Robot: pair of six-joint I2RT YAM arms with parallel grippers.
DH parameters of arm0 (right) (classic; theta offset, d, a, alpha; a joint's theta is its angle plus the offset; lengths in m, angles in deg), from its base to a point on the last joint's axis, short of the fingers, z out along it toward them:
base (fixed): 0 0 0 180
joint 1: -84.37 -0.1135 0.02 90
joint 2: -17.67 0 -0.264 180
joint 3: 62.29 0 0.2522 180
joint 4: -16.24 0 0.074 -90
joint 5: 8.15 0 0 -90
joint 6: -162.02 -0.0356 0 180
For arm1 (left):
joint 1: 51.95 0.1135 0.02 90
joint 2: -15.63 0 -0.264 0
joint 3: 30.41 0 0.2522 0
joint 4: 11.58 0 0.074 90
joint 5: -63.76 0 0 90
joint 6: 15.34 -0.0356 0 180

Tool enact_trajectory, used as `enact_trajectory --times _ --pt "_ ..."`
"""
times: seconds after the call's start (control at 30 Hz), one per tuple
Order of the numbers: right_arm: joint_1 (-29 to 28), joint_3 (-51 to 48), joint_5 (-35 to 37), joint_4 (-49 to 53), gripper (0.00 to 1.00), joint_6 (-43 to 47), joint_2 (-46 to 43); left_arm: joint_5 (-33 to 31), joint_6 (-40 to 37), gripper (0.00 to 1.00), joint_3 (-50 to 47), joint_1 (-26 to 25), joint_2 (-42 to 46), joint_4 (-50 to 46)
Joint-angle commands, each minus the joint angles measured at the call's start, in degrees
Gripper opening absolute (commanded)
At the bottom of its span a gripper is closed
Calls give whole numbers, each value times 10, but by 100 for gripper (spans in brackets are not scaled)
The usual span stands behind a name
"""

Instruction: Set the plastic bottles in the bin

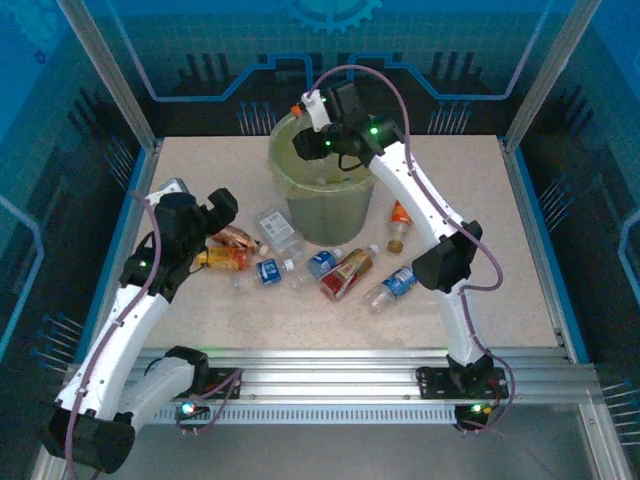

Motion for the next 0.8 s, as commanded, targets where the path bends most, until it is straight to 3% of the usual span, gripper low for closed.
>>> enact_trajectory --times 0.0,0.27,0.77 --pt "5 20 -13 36 29 19 14 -3 20 99 -15 7 10 -11" --pt "10 17 6 61 36 31 38 -5 39 99 -29 11 12 -17" --pt "16 7 25 80 72 39 55 1 78 99 -88 15 34 -57"
